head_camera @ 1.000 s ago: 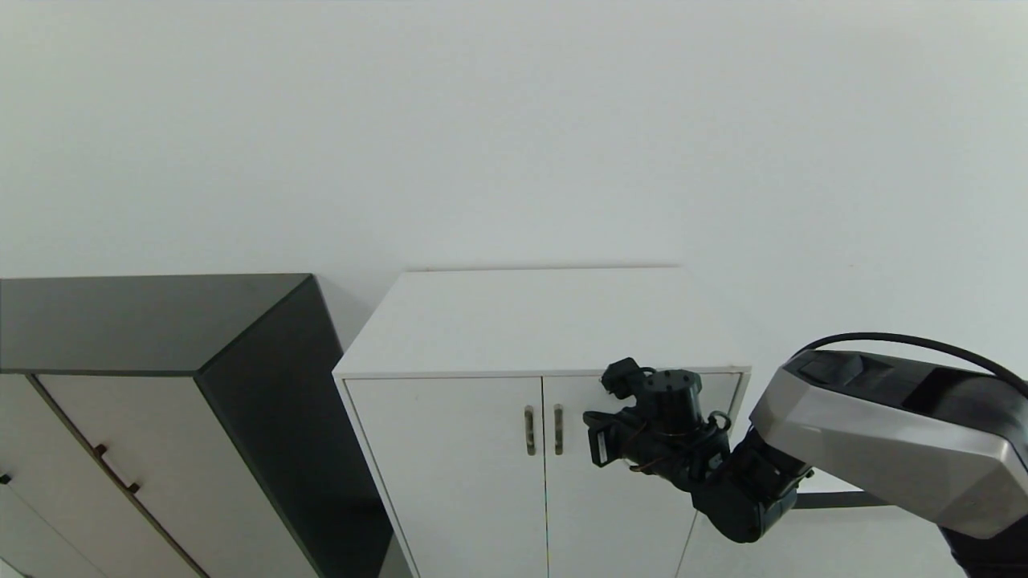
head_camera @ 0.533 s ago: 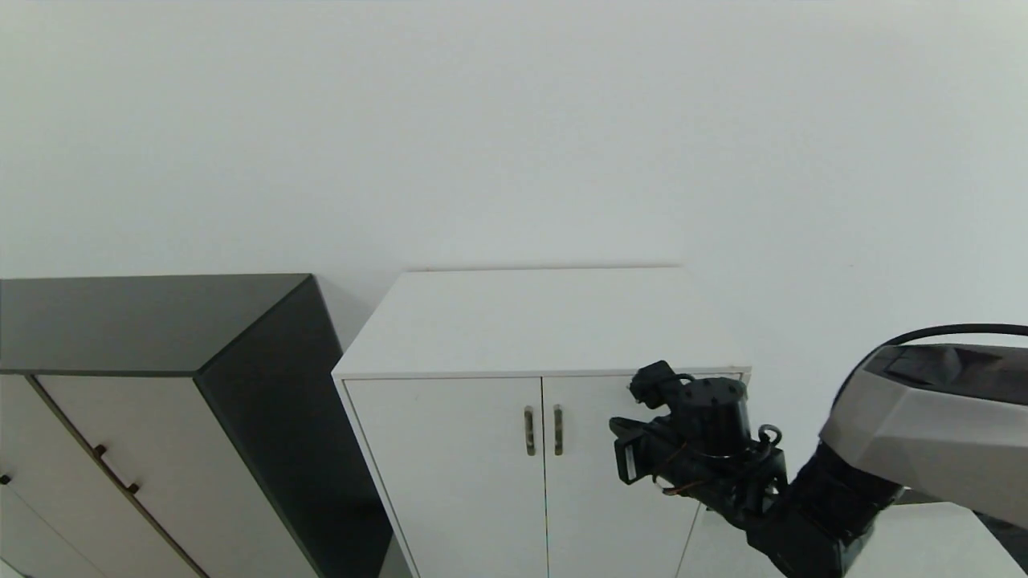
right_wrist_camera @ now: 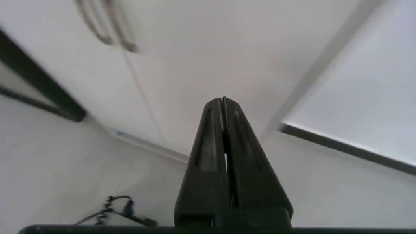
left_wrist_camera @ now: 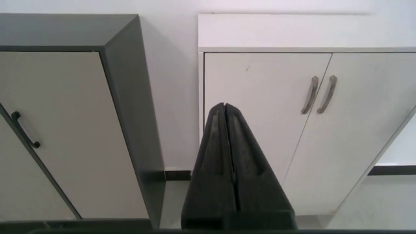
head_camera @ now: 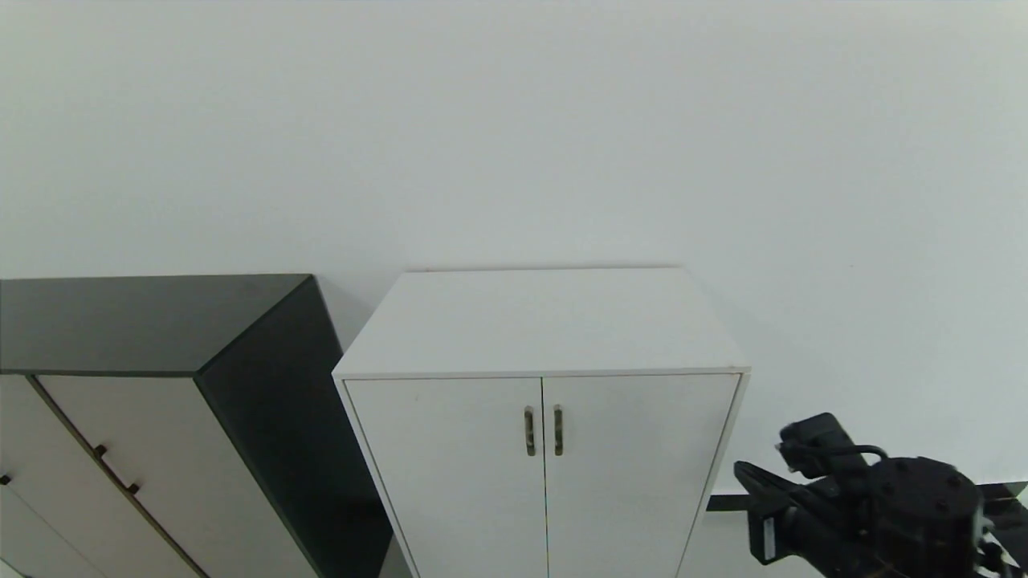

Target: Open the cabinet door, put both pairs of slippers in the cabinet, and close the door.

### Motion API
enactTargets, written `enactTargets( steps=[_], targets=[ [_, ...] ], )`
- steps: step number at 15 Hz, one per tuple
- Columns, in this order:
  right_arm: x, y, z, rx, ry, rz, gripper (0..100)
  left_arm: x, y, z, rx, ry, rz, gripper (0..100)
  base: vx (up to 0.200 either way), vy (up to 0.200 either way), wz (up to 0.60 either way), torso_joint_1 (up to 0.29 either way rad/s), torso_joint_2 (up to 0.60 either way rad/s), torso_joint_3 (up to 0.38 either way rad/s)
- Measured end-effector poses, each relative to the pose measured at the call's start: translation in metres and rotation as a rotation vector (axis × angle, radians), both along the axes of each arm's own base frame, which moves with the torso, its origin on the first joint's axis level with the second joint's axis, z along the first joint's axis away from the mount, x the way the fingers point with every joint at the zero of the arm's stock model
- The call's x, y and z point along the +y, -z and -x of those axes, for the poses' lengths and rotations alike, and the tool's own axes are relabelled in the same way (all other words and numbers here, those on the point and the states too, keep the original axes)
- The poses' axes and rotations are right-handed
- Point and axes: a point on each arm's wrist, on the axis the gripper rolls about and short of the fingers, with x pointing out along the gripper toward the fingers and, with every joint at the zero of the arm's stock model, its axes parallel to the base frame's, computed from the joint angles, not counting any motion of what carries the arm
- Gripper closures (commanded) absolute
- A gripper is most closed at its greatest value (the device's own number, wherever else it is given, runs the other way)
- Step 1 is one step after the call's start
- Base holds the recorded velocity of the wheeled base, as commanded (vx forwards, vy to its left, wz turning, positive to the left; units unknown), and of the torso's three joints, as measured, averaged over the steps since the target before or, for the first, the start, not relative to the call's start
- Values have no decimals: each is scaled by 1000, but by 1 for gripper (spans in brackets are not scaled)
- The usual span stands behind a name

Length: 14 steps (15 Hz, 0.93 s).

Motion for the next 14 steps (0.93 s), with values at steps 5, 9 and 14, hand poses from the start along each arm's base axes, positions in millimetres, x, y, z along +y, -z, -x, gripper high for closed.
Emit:
enactTargets(
  steps=[5, 9, 14],
  targets=[
    [-41, -20, 44, 62, 98, 95, 100, 0, 0, 0, 0, -1, 11, 100, 0, 0, 0, 0, 0, 0],
    [-74, -24, 94, 199, -1, 140, 100, 0, 0, 0, 0, 1, 11, 100, 0, 0, 0, 0, 0, 0],
    [-109, -8, 150, 325, -138, 124, 100, 0, 0, 0, 0, 1, 11, 100, 0, 0, 0, 0, 0, 0]
  ],
)
